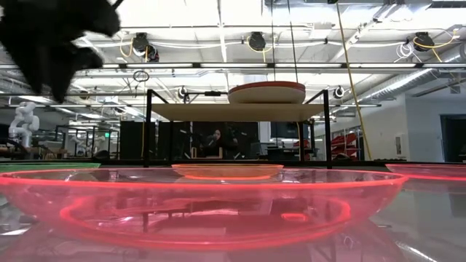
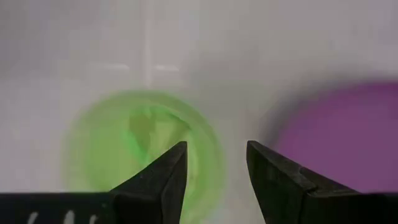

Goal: Place and stack plates onto a shelf
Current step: Stack the purple plate on top of the orange plate on the shelf

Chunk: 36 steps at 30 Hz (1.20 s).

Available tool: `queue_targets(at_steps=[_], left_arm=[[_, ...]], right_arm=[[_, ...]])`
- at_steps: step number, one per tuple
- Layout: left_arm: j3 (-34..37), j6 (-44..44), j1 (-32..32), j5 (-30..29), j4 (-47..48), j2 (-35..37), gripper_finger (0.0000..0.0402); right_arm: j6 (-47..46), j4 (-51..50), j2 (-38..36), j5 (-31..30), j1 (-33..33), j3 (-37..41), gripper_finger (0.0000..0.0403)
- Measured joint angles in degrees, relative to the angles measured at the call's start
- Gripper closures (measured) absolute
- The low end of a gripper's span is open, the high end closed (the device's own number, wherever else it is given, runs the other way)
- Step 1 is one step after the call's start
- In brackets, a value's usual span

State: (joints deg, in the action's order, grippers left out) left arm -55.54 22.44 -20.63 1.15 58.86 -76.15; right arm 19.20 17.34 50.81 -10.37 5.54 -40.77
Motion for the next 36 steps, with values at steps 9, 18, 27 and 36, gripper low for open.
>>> queue_targets(at_steps=[9,18,27,36], left_arm=[[5.8,-1.8,-6.2,7.1,-12.6,-3.5,0.0232],[8.7,-4.5,-6.1,6.8,-20.9,-3.4,0.0232],[14.8,-2.8,-6.1,8.5,-28.4,-3.4,0.0232],[17.7,-2.6,-6.1,9.1,-33.0,-3.4,0.0232]], right_arm=[[-0.1,0.0,0.0,0.0,0.6,0.0,0.0289],[-0.7,0.1,0.0,0.0,0.6,0.0,0.0289],[-0.7,-0.2,0.0,0.0,0.6,0.0,0.0289],[-1.0,-0.2,0.0,-0.1,0.6,0.0,0.0289]])
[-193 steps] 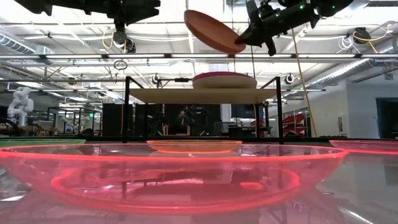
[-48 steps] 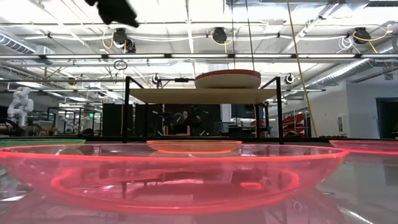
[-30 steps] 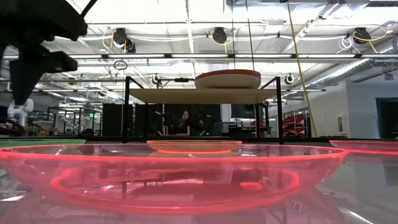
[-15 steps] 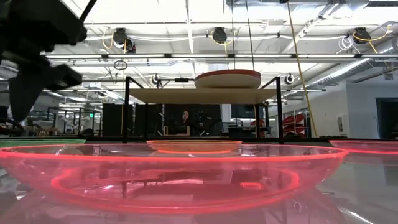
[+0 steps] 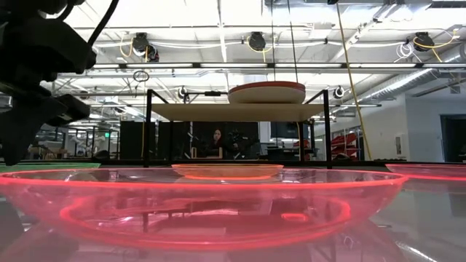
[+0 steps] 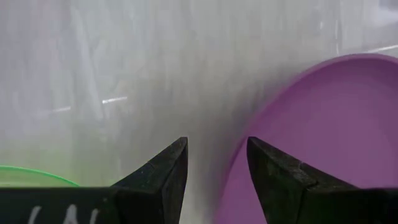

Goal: Place and stack plates onto a shelf
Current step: Stack the purple plate on top of the orange plate on the shelf

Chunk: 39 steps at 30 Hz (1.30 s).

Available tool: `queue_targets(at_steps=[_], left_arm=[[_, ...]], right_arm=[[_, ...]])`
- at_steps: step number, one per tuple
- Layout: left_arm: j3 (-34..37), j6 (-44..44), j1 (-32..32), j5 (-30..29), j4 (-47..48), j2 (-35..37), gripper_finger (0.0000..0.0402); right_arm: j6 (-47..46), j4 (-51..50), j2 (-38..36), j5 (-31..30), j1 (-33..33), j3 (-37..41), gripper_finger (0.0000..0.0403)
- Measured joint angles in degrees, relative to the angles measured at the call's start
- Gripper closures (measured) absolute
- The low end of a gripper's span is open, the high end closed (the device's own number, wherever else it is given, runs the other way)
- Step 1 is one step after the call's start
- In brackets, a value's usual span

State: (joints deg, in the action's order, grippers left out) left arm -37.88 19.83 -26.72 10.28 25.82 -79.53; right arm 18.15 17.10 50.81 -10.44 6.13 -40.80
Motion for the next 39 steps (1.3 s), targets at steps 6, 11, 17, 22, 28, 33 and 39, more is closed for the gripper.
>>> queue_targets(at_steps=[6,11,17,22,28,33,39], left_arm=[[1.3,1.5,0.0,2.2,-0.5,0.0,0.0242],[1.4,1.5,0.0,3.2,-0.8,0.0,0.0288],[1.4,1.3,0.8,3.2,-1.1,0.0,0.0352],[0.7,1.4,2.6,3.2,-3.1,0.0,0.0391],[-4.5,-0.4,4.0,3.3,2.7,0.0,0.0392],[-13.7,-4.1,4.6,1.5,15.7,0.0,0.0392],[-26.9,-12.6,5.4,-6.5,27.3,0.0,0.0392]], right_arm=[[-0.1,-0.2,0.0,0.0,0.0,0.0,0.0289],[-0.1,-0.2,0.0,0.0,0.0,0.0,0.0289],[-0.1,-0.2,0.0,0.0,0.0,0.0,0.0289],[-0.1,-0.2,0.0,0.0,0.0,0.0,0.0289],[-0.8,-0.2,0.0,0.0,0.0,0.0,0.0289],[-1.2,-0.2,0.0,0.0,0.0,0.0,0.0289],[-3.0,-0.3,0.0,0.0,0.0,0.0,0.0289]])
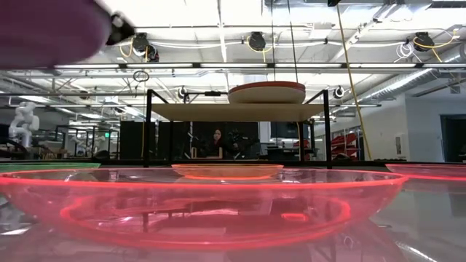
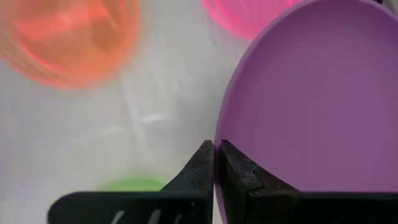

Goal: Place and stack plates onto a shelf
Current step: Stack the purple plate on top of the orange plate on the shelf

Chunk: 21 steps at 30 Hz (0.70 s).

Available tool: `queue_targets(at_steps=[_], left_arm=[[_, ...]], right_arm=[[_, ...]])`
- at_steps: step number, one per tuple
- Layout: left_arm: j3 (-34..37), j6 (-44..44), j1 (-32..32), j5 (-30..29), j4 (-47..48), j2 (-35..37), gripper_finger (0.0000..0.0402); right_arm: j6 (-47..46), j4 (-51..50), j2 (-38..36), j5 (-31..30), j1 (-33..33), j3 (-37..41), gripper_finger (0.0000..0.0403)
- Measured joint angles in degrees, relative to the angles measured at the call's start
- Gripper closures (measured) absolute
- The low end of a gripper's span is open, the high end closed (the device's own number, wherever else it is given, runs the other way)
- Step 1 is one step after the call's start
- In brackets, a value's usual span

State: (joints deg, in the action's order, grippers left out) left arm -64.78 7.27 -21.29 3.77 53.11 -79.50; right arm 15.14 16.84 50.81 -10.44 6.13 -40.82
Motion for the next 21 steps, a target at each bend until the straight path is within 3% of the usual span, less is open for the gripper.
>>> queue_targets(at_steps=[2,6,8,17,21], left_arm=[[-4.3,-4.2,0.7,-3.9,2.8,0.0,0.0392],[-12.2,-12.0,3.8,-17.2,7.8,0.1,0.0392],[-15.2,-16.7,6.6,-19.4,7.9,0.1,0.0392],[-22.1,-32.6,24.6,-18.2,-1.9,0.1,0.0392],[-22.1,-34.4,35.0,-11.3,-7.9,0.0,0.0392]], right_arm=[[-1.1,-0.4,0.0,0.0,0.0,0.0,0.0289],[-2.5,-2.2,0.0,0.0,0.0,0.0,0.0289],[-2.9,-3.3,0.3,-0.1,0.0,0.0,0.0289],[-8.0,-8.4,2.0,-0.3,0.0,0.0,0.0289],[-9.3,-9.0,3.2,-0.3,0.0,0.0,0.0289]])
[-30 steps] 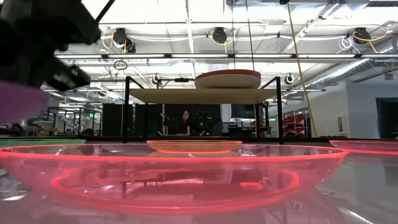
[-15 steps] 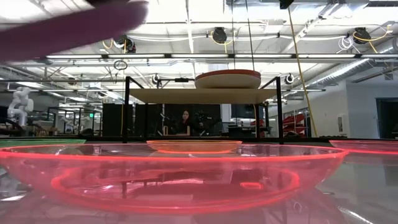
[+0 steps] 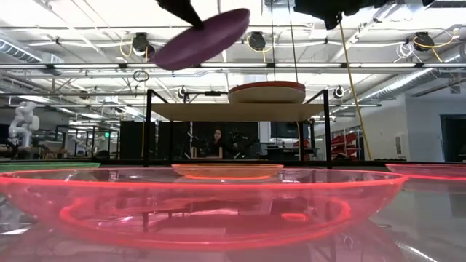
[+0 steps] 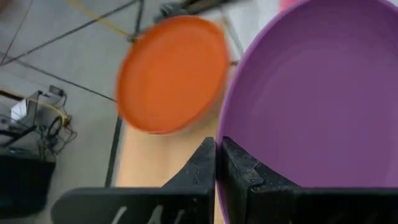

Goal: Place and stack plates onto a shelf
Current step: Stack the purple plate on top of the orange plate on the shelf

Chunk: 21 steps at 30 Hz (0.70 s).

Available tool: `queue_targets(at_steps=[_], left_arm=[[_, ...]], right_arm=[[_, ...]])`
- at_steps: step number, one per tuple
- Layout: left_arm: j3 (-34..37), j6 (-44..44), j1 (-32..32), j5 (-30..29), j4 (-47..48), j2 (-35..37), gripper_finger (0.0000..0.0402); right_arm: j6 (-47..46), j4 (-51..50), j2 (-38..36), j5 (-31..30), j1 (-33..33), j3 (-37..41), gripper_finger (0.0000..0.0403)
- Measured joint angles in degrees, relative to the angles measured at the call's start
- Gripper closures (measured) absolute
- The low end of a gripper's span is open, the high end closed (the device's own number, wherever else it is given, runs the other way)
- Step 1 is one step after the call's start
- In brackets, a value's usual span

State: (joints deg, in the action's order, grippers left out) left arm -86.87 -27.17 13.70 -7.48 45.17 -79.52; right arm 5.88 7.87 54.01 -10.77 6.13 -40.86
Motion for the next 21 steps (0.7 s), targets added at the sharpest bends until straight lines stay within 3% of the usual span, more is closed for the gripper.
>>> queue_targets(at_steps=[5,12,15,21], left_arm=[[0.0,8.4,11.2,11.5,-14.6,-2.0,0.0392],[-0.1,19.4,18.6,21.4,-30.3,-9.0,0.0393],[-2.9,20.8,19.7,23.7,-29.6,-14.0,0.0393],[-15.5,20.2,20.5,23.4,-20.7,-24.6,0.0393]], right_arm=[[-0.3,0.4,1.6,-2.2,0.0,0.0,0.0289],[0.8,1.2,3.2,-6.2,0.0,0.0,0.0289],[0.9,1.7,4.2,-6.1,-0.1,0.0,0.0289],[-0.7,1.8,5.6,-6.1,0.0,0.0,0.0289]])
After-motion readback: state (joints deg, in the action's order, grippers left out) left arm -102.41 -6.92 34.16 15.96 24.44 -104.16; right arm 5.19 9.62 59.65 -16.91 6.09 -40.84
